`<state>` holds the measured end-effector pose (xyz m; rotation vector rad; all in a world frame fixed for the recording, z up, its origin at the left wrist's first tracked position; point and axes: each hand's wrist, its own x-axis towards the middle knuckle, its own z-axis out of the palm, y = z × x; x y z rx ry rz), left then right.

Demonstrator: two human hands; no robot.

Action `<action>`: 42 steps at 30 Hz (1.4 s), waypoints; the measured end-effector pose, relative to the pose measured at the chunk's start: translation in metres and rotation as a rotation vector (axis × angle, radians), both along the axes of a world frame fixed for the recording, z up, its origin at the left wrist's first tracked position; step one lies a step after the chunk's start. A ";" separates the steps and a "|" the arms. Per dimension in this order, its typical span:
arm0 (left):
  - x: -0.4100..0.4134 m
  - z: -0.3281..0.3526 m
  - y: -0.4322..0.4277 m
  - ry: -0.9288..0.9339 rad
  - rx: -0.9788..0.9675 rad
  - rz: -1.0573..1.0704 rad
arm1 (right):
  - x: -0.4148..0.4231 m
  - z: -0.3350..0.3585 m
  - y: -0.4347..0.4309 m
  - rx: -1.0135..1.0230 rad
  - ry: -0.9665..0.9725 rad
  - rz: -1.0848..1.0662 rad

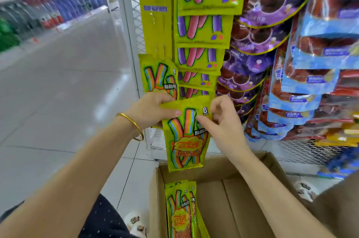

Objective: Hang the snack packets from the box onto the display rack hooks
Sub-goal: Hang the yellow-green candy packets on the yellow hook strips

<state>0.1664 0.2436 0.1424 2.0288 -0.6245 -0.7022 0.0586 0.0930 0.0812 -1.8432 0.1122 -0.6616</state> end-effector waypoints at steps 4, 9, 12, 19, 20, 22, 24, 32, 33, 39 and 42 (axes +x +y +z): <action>0.014 0.062 0.018 -0.262 -0.080 0.089 | 0.016 0.055 0.013 -0.242 -0.211 -0.027; 0.049 0.113 -0.001 -0.601 -0.410 0.439 | 0.042 0.110 0.020 -0.344 -0.362 -0.127; 0.067 0.117 -0.019 -0.522 -0.438 0.405 | 0.060 0.123 0.027 -0.355 -0.383 -0.166; 0.078 0.116 -0.020 -0.323 -0.471 0.454 | 0.084 0.126 0.036 -0.322 -0.308 -0.272; 0.078 0.116 -0.021 -0.331 -0.458 0.445 | 0.086 0.125 0.037 -0.326 -0.290 -0.277; 0.078 0.113 -0.027 -0.381 -0.413 0.436 | 0.088 0.123 0.037 -0.339 -0.272 -0.294; 0.078 0.109 -0.033 -0.489 -0.353 0.492 | 0.088 0.122 0.038 -0.355 -0.271 -0.315; 0.080 0.110 -0.036 -0.577 -0.360 0.526 | 0.087 0.119 0.041 -0.353 -0.274 -0.335; 0.079 0.110 -0.033 -0.582 -0.368 0.508 | 0.086 0.119 0.041 -0.341 -0.280 -0.333; 0.071 0.104 -0.015 -0.409 -0.530 0.389 | 0.092 0.121 0.044 -0.340 -0.320 -0.362; 0.070 0.098 -0.009 -0.362 -0.532 0.314 | 0.093 0.118 0.044 -0.360 -0.295 -0.350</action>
